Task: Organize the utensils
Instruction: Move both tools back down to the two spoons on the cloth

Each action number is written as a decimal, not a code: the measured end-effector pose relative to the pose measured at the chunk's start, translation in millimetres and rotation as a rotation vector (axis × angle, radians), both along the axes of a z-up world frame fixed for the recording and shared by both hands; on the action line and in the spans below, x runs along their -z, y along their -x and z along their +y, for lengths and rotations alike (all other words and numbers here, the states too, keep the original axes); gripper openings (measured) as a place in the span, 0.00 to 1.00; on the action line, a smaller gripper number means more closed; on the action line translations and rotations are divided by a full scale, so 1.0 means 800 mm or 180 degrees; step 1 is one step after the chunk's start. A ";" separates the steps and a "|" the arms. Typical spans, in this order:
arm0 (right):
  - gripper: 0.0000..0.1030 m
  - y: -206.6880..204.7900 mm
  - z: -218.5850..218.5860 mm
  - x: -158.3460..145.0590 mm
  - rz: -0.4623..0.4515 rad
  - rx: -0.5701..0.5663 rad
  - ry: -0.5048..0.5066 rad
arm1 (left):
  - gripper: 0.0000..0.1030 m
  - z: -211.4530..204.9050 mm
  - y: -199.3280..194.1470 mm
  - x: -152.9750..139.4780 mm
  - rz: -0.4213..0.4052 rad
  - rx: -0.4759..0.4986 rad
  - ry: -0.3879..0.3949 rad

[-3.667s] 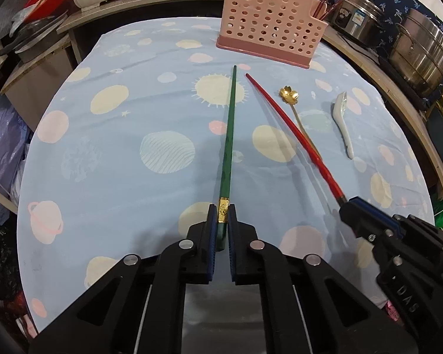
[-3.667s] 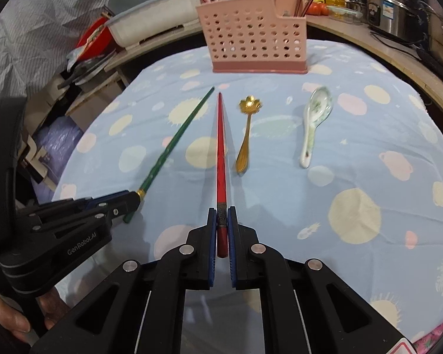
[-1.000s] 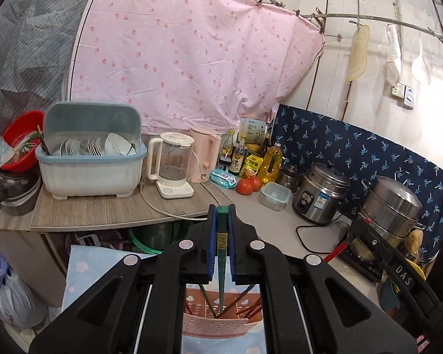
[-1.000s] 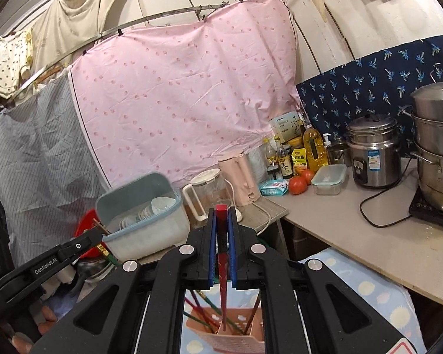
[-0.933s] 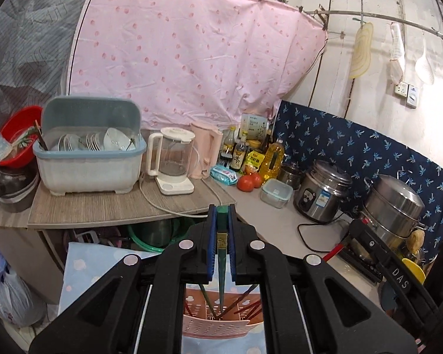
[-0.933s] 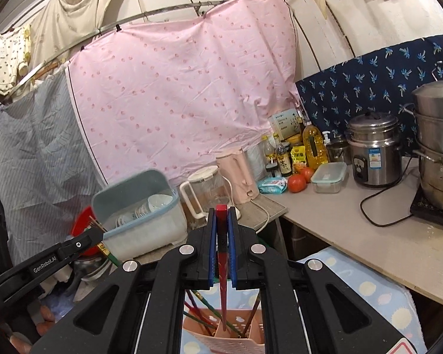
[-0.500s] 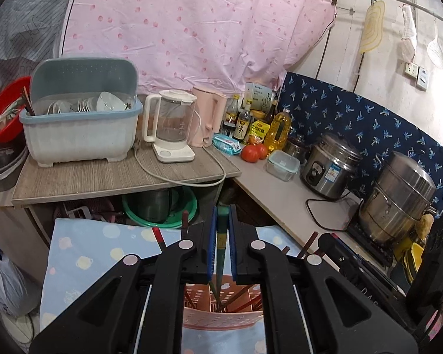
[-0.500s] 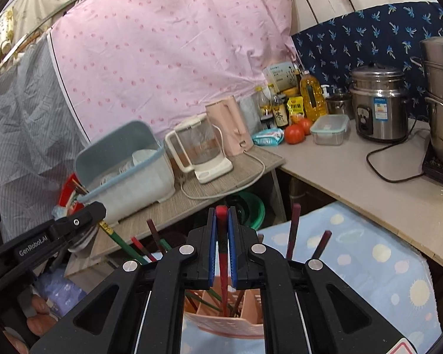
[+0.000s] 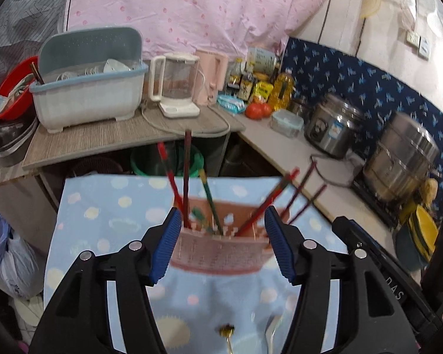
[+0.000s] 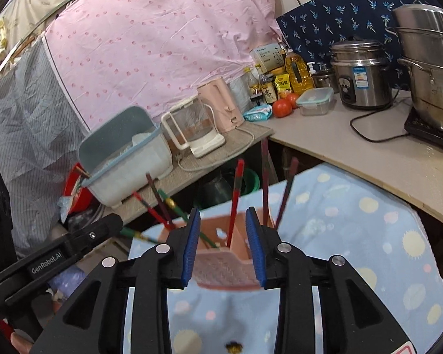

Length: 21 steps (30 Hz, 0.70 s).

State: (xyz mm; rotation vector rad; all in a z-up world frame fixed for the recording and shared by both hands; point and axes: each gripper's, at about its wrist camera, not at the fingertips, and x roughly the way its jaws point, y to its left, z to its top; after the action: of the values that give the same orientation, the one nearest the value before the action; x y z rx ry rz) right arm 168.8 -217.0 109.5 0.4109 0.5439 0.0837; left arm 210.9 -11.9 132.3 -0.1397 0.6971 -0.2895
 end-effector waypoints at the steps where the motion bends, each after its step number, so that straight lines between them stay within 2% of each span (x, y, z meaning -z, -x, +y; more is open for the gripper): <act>1: 0.34 0.009 0.002 0.005 0.0029 -0.0011 0.0013 | 0.55 -0.001 0.010 0.007 0.0023 0.0017 -0.0036; 4: 0.34 0.039 0.006 0.027 0.0159 -0.0037 0.0061 | 0.59 -0.003 0.037 0.029 0.0135 0.0064 -0.0081; 11: 0.34 0.110 0.011 0.101 0.0575 -0.0054 0.0237 | 0.59 -0.002 0.095 0.093 0.0405 0.0090 -0.0268; 15: 0.34 0.132 0.012 0.146 0.0862 -0.0060 0.0254 | 0.59 -0.004 0.120 0.133 0.0584 0.0078 -0.0367; 21: 0.34 0.153 0.017 0.185 0.1053 -0.0071 0.0326 | 0.59 -0.005 0.150 0.178 0.0765 0.0039 -0.0460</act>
State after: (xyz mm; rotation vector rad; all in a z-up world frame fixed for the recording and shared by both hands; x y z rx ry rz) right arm 46.5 -203.3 -38.3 0.3199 0.8752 0.0084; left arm 90.9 -15.7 -10.2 -0.0322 0.9549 -0.2349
